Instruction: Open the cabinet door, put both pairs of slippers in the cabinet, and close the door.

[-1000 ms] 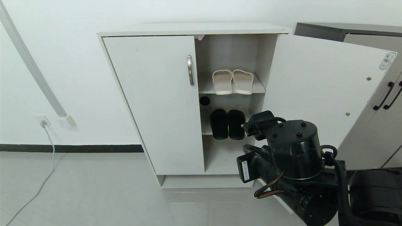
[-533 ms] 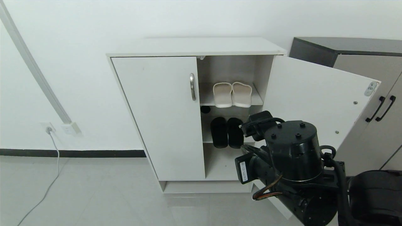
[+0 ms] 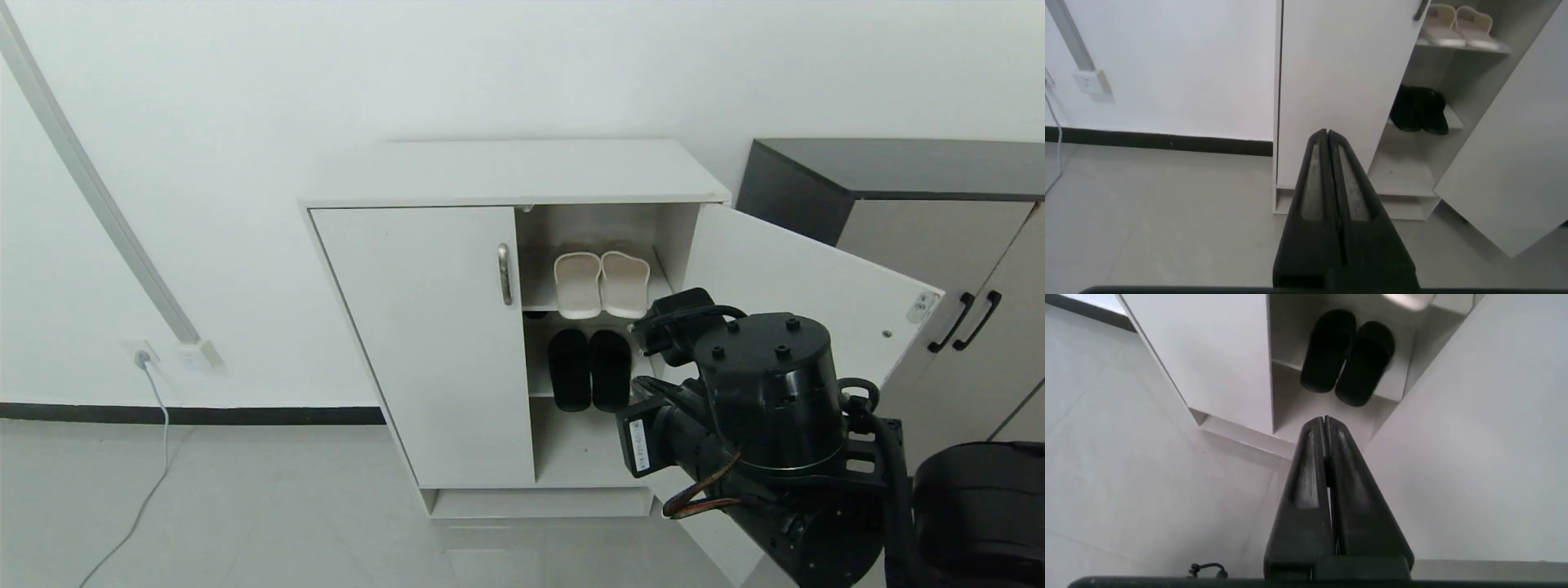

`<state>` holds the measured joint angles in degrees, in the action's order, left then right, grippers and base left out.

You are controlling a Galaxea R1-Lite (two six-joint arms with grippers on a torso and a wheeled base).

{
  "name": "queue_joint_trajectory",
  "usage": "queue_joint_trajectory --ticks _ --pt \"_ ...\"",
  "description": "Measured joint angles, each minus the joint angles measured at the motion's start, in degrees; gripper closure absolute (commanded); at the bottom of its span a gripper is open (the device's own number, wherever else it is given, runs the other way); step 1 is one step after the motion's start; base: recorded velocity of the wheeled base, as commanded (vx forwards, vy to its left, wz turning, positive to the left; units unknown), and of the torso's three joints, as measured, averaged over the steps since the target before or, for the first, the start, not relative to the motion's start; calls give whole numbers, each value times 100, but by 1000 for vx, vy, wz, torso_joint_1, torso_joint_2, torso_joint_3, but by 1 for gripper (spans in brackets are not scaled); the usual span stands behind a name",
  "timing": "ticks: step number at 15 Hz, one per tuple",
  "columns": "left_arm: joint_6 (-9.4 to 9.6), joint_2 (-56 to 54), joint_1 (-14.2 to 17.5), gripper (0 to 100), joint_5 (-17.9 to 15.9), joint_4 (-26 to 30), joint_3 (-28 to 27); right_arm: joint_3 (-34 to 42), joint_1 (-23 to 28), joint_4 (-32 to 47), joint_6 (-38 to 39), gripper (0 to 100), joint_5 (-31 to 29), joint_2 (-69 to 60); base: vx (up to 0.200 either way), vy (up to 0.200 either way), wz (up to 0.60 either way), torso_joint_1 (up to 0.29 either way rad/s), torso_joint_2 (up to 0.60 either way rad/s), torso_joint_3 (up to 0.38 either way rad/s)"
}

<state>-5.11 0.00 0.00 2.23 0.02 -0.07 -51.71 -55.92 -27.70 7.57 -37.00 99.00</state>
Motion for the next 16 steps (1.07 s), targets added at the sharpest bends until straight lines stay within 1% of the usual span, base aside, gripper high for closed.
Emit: queue_joint_trajectory --ticks 8,16 --pt "2 0 0 100 -5 -2 -2 6 -6 2 1 100 0 17 0 0 0 192 -504 -310" --pt "5 0 0 100 -7 -2 -2 30 -4 2 22 100 2 15 0 0 0 243 -567 -327"
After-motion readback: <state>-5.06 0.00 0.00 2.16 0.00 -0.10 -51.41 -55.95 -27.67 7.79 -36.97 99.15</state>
